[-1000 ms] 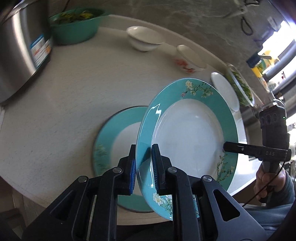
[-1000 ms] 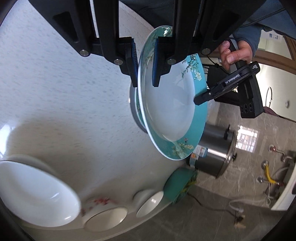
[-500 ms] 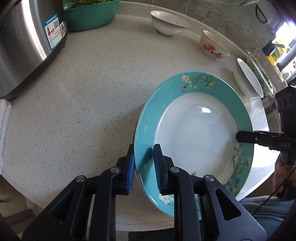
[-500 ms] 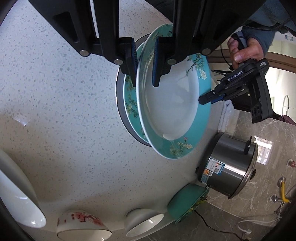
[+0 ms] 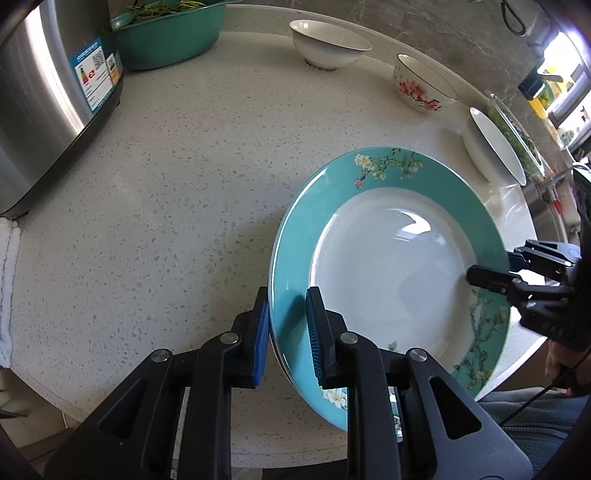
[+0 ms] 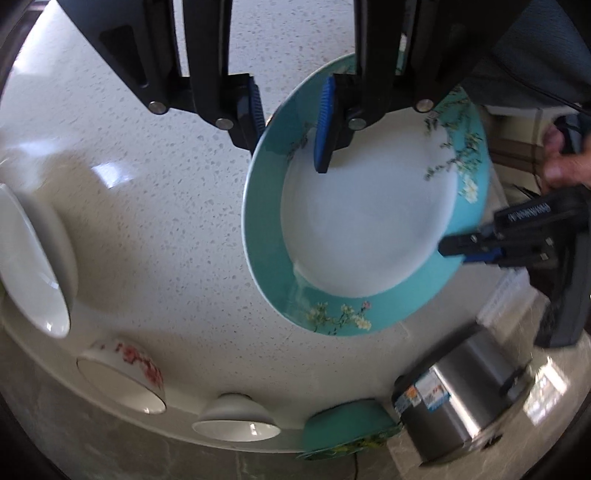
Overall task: Organize plates and bowls
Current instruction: 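Carry the large teal plate onto the plate stack and lower it, then open both grippers and move them to the large white bowl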
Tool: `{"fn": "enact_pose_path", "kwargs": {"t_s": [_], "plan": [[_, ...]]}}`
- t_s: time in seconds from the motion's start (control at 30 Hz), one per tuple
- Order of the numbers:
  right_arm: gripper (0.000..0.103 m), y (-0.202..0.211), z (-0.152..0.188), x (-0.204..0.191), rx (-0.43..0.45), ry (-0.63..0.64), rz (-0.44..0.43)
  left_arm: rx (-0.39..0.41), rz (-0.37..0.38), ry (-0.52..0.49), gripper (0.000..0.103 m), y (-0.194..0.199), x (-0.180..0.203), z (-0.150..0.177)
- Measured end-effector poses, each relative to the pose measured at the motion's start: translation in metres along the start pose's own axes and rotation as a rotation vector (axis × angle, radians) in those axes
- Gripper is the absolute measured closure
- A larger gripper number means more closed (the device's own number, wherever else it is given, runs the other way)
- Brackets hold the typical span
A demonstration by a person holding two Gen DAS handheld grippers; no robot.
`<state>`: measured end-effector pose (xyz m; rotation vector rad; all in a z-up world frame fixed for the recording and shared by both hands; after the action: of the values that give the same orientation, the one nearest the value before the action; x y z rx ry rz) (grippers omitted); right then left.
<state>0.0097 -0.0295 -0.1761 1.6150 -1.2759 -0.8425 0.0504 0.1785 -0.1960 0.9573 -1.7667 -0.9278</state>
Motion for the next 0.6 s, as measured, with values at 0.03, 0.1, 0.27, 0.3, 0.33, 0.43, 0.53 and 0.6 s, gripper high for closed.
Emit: {"fn": "enact_pose_path", "kwargs": {"t_s": [0.03, 0.1, 0.27, 0.3, 0.33, 0.43, 0.53, 0.6], "plan": [[0.066, -0.001, 0.001, -0.004, 0.001, 0.03, 0.038, -0.002, 0.002, -0.003, 0.086, -0.001, 0.002, -0.001], [0.065, -0.002, 0.002, -0.008, 0.001, 0.061, 0.086, -0.006, 0.004, -0.015, 0.086, -0.001, 0.003, 0.0], [0.06, -0.002, 0.002, 0.002, 0.017, -0.04, 0.033, -0.005, 0.011, -0.018, 0.085, -0.001, 0.002, -0.005], [0.058, 0.0, 0.002, 0.007, 0.019, -0.072, 0.014, 0.005, 0.004, -0.01, 0.085, 0.003, -0.001, -0.01], [0.052, 0.004, 0.003, 0.014, 0.028, -0.12, -0.014, 0.018, -0.01, -0.001, 0.085, 0.009, -0.002, -0.014], [0.035, 0.025, 0.009, 0.052, 0.094, -0.298, -0.093, 0.11, -0.005, 0.002, 0.037, 0.033, 0.005, -0.039], [0.031, 0.051, 0.024, 0.128, 0.177, -0.538, -0.147, 0.217, 0.109, -0.031, 0.012, 0.051, 0.038, -0.074], [0.025, 0.063, 0.034, 0.18, 0.216, -0.679, -0.188, 0.235, 0.188, -0.064, 0.006, 0.049, 0.069, -0.097]]}}
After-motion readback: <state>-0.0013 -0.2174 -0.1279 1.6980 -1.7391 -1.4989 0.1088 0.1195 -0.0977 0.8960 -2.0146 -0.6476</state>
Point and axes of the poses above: each gripper's, at about its wrist camera, not at the fingertips, and y roughly against the way its jaws point, x to its right, z to its underside, the point moved 3 cm from there along -y, roughly the way its jaws point, and after that the axes turned 9 degrees about z, right-handed, at the moved point
